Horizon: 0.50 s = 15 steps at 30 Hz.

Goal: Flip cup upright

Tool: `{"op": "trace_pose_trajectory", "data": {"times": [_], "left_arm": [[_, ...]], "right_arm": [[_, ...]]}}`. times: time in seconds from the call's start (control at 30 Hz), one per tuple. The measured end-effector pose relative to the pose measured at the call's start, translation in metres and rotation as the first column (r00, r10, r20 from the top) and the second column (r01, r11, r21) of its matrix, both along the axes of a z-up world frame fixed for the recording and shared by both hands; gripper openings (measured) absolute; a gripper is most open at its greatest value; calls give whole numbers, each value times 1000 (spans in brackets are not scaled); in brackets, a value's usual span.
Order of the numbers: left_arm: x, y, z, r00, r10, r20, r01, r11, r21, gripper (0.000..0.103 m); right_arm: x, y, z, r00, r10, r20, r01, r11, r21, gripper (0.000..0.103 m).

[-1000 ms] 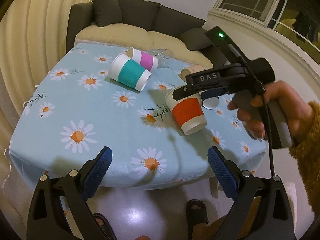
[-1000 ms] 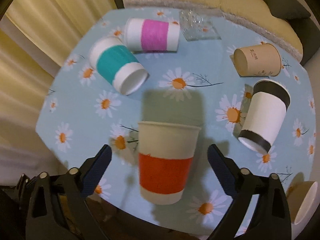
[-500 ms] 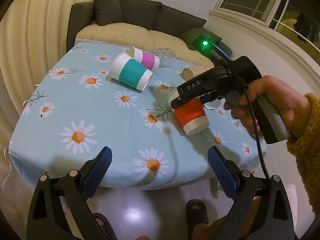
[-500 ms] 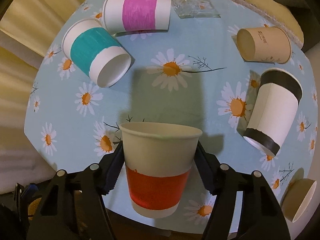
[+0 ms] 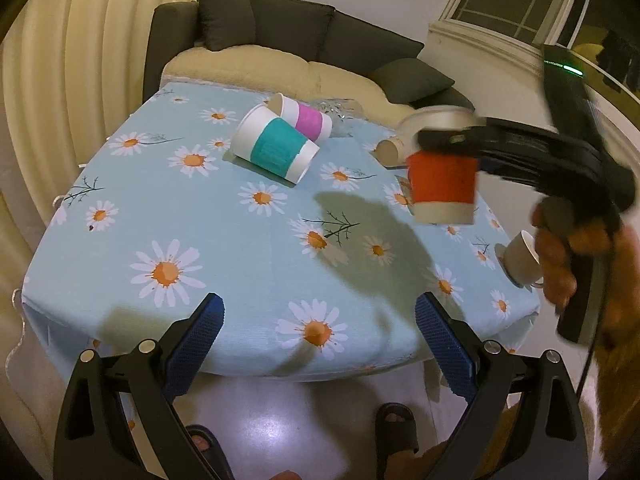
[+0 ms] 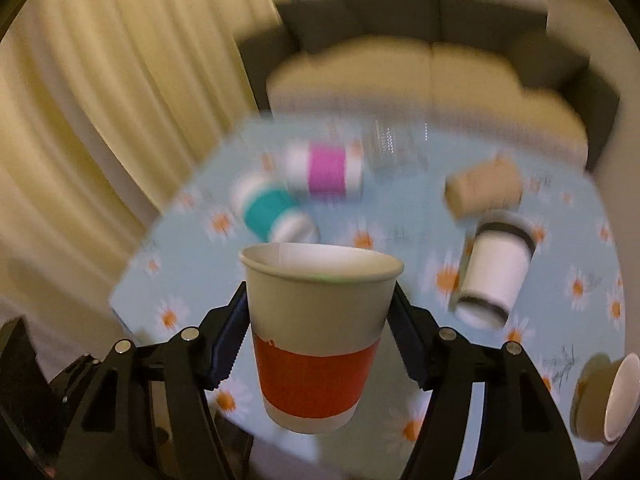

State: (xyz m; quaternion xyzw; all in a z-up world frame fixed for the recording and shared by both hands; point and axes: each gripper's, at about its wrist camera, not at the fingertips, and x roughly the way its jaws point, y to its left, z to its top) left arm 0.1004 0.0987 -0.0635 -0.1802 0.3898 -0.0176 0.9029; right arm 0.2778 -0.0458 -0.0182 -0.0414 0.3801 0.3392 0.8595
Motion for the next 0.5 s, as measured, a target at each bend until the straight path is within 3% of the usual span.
{"op": "trace_pose_trajectory", "data": {"times": [0.1, 0.2, 0.37, 0.5], "left_arm": [[1, -1, 0, 1000, 1, 2, -1, 1000, 5, 94], [2, -1, -1, 1000, 9, 0, -9, 1000, 5, 94], [4, 0, -2, 1000, 28, 5, -28, 1000, 6, 94], [5, 0, -2, 999, 44, 17, -44, 999, 8, 94]], "right_arm": [[-16, -21, 4, 995, -37, 94, 26, 993, 118, 66], [-46, -40, -7, 969, -87, 232, 44, 982, 182, 66], [-80, -44, -28, 902, -124, 414, 57, 984, 170, 66], [-97, -45, -38, 845, -214, 490, 123, 970, 210, 66]]}}
